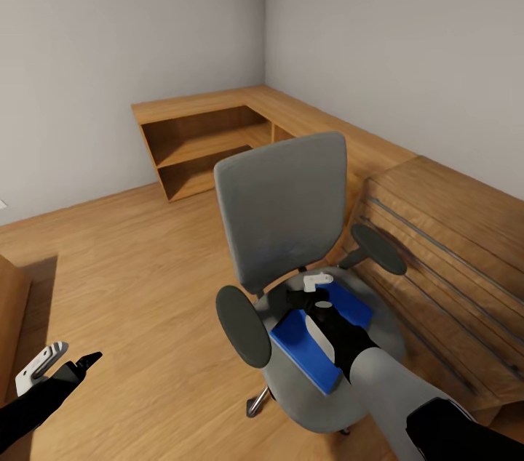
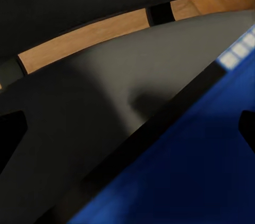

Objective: In the bedroom, organize the workspace by keeping the computer under the desk, ensuring the monitor is on the desk, placing the keyboard on the desk next to the monitor, placing the mouse on the desk next to the keyboard, moving the folder from the swivel chair onto the desk next to the mouse, stacking the notebook on top of the folder with the pen on top of the notebook, and positioning the swivel chair next to the desk.

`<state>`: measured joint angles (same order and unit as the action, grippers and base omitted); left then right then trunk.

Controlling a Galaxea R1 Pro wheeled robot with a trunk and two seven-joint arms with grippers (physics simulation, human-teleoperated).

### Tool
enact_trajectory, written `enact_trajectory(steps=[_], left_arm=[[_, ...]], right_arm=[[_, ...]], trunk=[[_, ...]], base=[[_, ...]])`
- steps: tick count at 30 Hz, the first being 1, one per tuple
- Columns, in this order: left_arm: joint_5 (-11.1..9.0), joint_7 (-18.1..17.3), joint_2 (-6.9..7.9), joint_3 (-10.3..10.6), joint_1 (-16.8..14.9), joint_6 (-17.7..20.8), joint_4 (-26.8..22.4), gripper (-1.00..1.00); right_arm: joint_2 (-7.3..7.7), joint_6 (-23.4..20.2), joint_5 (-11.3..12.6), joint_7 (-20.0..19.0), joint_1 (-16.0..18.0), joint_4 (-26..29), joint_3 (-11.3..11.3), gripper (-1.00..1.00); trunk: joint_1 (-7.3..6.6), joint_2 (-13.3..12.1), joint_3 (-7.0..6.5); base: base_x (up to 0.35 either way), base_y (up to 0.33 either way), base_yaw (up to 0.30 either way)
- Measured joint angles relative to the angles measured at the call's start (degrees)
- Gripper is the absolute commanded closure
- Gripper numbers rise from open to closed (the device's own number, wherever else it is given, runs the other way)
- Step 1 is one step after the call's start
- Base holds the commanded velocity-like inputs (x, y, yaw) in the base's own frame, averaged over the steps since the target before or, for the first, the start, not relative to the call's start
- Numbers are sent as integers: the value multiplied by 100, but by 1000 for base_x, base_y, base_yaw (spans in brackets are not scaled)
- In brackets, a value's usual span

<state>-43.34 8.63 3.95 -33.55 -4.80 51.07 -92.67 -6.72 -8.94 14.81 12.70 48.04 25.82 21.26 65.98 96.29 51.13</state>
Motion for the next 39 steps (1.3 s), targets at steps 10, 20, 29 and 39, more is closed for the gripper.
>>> enact_trajectory(steps=[10, 20, 29, 39], left_arm=[[-7, 0, -2, -3, 0, 4, 0, -100], [-8, 0, -1, -14, 0, 8, 0, -100], [-8, -7, 0, -16, 0, 10, 0, -100], [-8, -9, 0, -16, 0, 17, 0, -100]], right_arm=[[-3, 1, -7, 25, 0, 0, 5, -100], [-13, -15, -11, 45, 0, 0, 13, -100], [-20, -36, -9, 228, 0, -3, 44, -100], [-52, -41, -4, 421, 0, -8, 57, -100]], trunk=[[1, 2, 1], [1, 1, 1], [1, 1, 1], [1, 1, 1]], base=[[0, 0, 0], [0, 0, 0], [0, 0, 0], [0, 0, 0]])
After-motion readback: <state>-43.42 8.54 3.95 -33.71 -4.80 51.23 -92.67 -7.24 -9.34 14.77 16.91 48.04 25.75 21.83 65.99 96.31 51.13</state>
